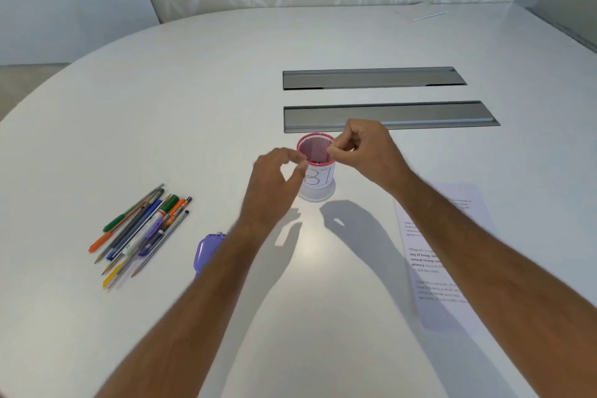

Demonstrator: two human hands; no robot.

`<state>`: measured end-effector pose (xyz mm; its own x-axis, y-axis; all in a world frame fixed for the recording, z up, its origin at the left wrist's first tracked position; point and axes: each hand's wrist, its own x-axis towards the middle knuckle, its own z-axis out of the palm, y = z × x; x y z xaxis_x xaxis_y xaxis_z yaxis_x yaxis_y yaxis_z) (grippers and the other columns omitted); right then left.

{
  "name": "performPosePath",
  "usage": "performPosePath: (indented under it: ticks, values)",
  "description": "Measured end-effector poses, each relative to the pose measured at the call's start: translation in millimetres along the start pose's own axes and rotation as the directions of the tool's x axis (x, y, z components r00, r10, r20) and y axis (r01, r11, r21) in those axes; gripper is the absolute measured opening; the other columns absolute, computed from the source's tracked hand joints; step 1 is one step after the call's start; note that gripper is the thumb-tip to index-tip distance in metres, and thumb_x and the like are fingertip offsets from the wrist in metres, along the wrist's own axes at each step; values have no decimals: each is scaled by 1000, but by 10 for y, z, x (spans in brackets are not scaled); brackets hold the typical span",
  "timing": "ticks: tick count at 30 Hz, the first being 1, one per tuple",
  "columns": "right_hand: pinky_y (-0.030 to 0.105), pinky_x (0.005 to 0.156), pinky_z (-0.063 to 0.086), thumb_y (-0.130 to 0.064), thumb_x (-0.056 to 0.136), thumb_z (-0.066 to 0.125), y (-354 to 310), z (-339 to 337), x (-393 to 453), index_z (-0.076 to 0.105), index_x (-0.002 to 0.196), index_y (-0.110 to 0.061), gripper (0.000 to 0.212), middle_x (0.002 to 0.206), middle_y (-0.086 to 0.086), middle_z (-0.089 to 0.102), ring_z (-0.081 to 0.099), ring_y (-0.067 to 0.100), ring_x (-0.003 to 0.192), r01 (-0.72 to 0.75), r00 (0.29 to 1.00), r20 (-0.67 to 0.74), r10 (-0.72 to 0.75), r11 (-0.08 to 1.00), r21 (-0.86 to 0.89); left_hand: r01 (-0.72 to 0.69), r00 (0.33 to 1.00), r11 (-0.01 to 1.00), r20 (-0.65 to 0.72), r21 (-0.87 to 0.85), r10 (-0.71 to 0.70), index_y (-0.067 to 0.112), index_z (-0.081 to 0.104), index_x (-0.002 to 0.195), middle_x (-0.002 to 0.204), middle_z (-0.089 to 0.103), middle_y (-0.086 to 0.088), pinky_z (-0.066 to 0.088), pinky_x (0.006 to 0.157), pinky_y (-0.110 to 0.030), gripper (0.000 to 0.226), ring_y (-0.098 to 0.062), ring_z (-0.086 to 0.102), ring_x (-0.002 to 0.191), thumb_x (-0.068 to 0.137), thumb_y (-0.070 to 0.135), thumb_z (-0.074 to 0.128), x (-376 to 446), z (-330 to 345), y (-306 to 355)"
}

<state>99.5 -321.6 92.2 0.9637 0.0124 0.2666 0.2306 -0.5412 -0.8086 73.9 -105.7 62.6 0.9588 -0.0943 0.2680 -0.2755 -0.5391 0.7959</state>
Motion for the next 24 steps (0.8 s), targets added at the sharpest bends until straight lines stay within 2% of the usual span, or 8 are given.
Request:
performPosePath:
  ticks: [3,5,8,11,14,19,22,24]
  values:
    - [21,60,55,-6,83,82,15,-18,236,69,91,-11,17,79,4,77,67,7,65,10,995,104,-3,997,-72,-6,1000,1000,20,7,6,14,75,104,108,77,2,52,99,-46,10,-24,67,105,100,14,66,309,45,38]
    - [23,65,55,-8,87,80,39,-9,352,68,103,-13,20,84,3,74,66,12,71,16,987,161,3,993,-119,8,999,1000,44,3,-9,9,75,103,106,78,-3,54,99,-45,12,-25,69,102,100,9,63,462,69,40]
    - [25,71,51,-6,95,71,63,31,460,73,103,-8,8,87,0,70,63,16,78,97,968,247,-46,975,-199,8,998,1000,69,17,-9,9,74,102,102,77,-2,55,95,-38,13,-19,68,96,100,7,61,605,90,23]
    - [15,72,48,0,97,67,77,56,511,76,104,-6,13,93,3,73,64,15,84,143,951,305,-56,951,-273,2,997,999,81,39,-5,10,74,102,102,77,0,53,89,-31,15,-17,68,96,100,8,60,697,102,10]
    - [1,67,45,4,93,70,81,40,548,79,104,-6,17,92,1,74,65,12,81,158,947,316,-59,942,-298,4,996,998,92,56,-9,12,76,103,103,79,-1,53,88,-30,16,-19,70,99,100,10,61,757,102,20]
    - [7,66,41,-9,97,73,99,27,600,81,106,-11,13,92,-4,72,62,5,79,163,954,293,-54,919,-360,-15,996,996,94,86,7,12,77,106,107,78,-3,56,94,-36,16,-20,70,102,101,11,62,806,104,40]
    - [9,69,43,-7,97,72,105,30,610,82,106,-13,14,94,-4,75,64,4,79,148,960,275,-48,924,-353,-21,995,993,97,116,10,11,78,109,110,78,-5,56,95,-38,17,-21,70,104,102,12,63,816,116,32]
    - [7,67,44,-8,95,75,108,19,602,82,103,-13,12,89,-7,74,63,-3,77,120,964,263,-31,937,-329,-17,996,992,91,121,6,11,78,110,110,78,-5,57,94,-36,16,-20,71,102,101,13,64,823,118,15]
